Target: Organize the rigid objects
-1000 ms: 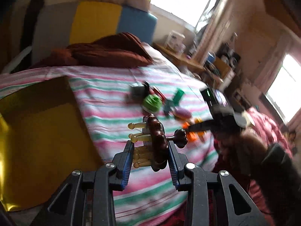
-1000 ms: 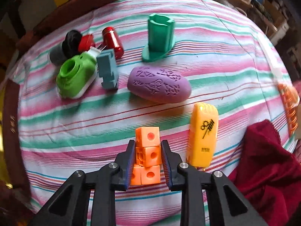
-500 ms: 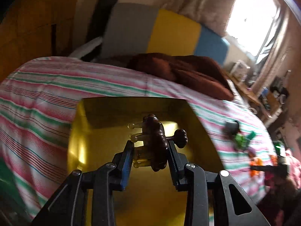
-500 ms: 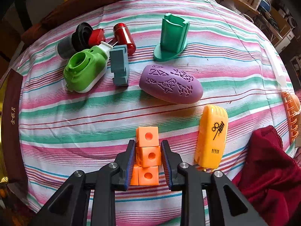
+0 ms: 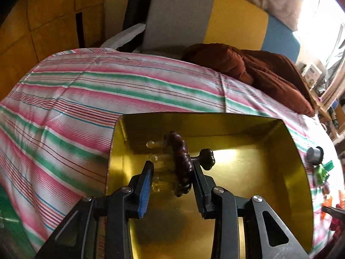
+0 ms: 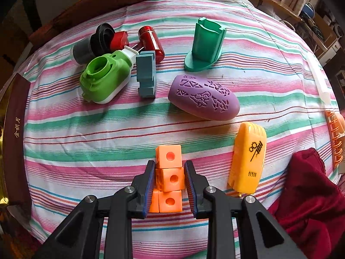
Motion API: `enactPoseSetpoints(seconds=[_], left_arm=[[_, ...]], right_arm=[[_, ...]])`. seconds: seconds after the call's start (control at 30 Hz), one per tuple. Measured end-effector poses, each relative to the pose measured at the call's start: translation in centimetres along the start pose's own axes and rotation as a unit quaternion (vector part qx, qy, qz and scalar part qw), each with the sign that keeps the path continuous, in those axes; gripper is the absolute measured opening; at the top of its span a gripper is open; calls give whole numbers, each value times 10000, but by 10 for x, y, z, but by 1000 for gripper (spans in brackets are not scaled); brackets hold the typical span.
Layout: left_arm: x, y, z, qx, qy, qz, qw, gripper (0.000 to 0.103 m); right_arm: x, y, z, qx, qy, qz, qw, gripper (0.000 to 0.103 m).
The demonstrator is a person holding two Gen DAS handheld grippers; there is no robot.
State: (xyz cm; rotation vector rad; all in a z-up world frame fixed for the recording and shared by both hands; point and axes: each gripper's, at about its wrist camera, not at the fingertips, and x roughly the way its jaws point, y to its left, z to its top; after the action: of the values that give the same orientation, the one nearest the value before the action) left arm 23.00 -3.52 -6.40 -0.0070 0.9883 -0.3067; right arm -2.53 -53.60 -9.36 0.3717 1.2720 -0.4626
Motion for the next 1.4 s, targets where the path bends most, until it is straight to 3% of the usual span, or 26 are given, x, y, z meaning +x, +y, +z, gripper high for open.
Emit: enactPoseSetpoints(seconds=[0.23,0.3,0.37,0.4,0.7,0.93,1.13,1.4], left_arm=[[-4,4,1,-112,-97,45,9999,39],[-11,4,0,-139,-173,-13,9998,51],[-24,3,-4,-148,-400,45,9991,76],[-32,1,-7,-138,-520,83,9985,77],[-97,-24,-65,-20,-968,143,9952,78],[-135,-58,-118,144,-1214,160,9924,86],[-152,-71,-134,333,-1281,221,9910,87],[-157,-66,-142,220,-1253,288,9915,87]], right_arm=[[-1,1,0,-26,-18,-22,10000,27],[-1,1,0,-24,-28,-31,10000,27],[-1,1,0,-30,-36,-41,10000,27],[-1,1,0,-29,-41,-43,10000,27],[-2,7,-4,-134,-123,-140,9997,27],[-4,13,-9,-181,-201,-86,9996,27],[-7,21,-13,-270,-260,89,9993,27],[-13,30,-20,-429,-312,184,9984,27]])
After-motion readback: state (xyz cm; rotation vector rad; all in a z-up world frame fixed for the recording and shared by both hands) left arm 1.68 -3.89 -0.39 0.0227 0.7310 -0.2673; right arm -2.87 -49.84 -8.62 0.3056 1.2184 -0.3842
